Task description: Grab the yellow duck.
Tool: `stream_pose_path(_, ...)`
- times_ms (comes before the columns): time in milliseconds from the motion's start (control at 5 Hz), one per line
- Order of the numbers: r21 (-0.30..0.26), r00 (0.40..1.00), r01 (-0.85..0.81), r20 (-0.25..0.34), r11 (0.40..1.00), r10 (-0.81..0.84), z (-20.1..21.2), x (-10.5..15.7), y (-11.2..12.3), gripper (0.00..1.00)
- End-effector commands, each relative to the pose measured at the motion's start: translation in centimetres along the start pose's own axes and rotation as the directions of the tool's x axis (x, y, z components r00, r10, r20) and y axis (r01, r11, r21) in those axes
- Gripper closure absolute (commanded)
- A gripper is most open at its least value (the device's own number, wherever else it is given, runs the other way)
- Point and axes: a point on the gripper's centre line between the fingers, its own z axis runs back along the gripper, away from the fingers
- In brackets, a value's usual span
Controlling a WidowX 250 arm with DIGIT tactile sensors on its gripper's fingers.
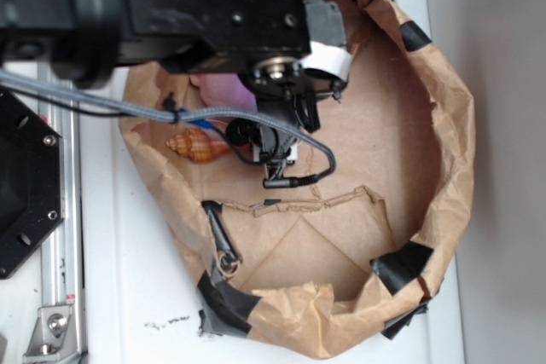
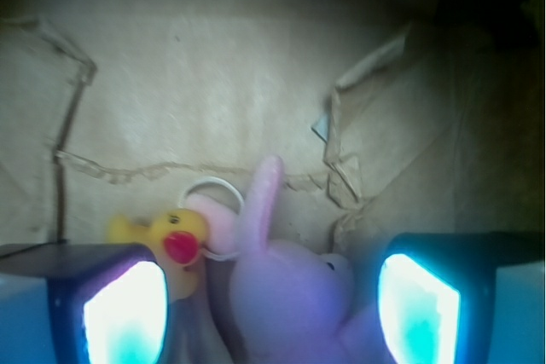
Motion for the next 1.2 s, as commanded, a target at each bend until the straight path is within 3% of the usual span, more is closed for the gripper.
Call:
stream_pose_path(0, -0.016, 0.995, 0.092, -0.031, 0.996, -0.092, -3.3, 0.4, -2.9, 0.00)
stream_pose_path(200, -0.123, 0.976, 0.213, -0.020, 0.969, -0.217, -3.1, -0.8, -7.3, 0.00)
stream_pose_path(400, -0.160, 0.960, 0.279, 0.023, 0.947, -0.279, -1.0, -1.3, -9.2, 0.00)
stream_pose_path(600, -0.144, 0.959, 0.283, 0.058, 0.948, -0.277, 0.2, -1.1, -8.9, 0.00)
stream_pose_path(1000, -0.132, 0.981, 0.192, 0.038, 0.973, -0.189, 1.4, -0.5, -6.4, 0.00)
